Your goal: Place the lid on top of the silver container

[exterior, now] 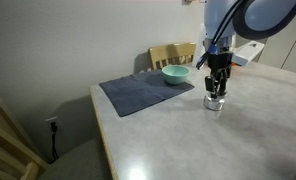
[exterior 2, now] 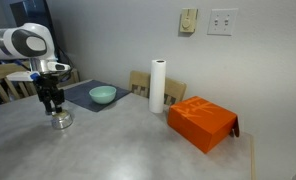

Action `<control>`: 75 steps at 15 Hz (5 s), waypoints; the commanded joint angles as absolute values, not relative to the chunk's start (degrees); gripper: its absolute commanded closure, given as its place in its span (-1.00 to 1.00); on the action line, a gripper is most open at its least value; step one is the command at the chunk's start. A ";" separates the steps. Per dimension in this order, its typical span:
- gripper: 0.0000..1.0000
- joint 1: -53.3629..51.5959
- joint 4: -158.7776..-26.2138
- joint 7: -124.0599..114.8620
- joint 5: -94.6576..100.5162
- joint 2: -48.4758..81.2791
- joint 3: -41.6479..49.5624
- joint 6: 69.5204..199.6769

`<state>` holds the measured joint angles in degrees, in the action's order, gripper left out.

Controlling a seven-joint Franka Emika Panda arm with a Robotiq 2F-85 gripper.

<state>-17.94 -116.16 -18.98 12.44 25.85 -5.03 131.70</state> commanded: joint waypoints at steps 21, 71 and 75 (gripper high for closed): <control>0.13 -9.45 -111.64 -0.01 -0.51 30.26 -7.67 131.57; -1.00 -25.64 -124.12 -46.44 27.91 19.81 1.11 138.21; -1.00 -24.21 -122.29 -45.85 26.47 20.87 -1.19 137.23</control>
<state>-25.46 -122.41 -45.54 25.95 20.87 0.10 137.52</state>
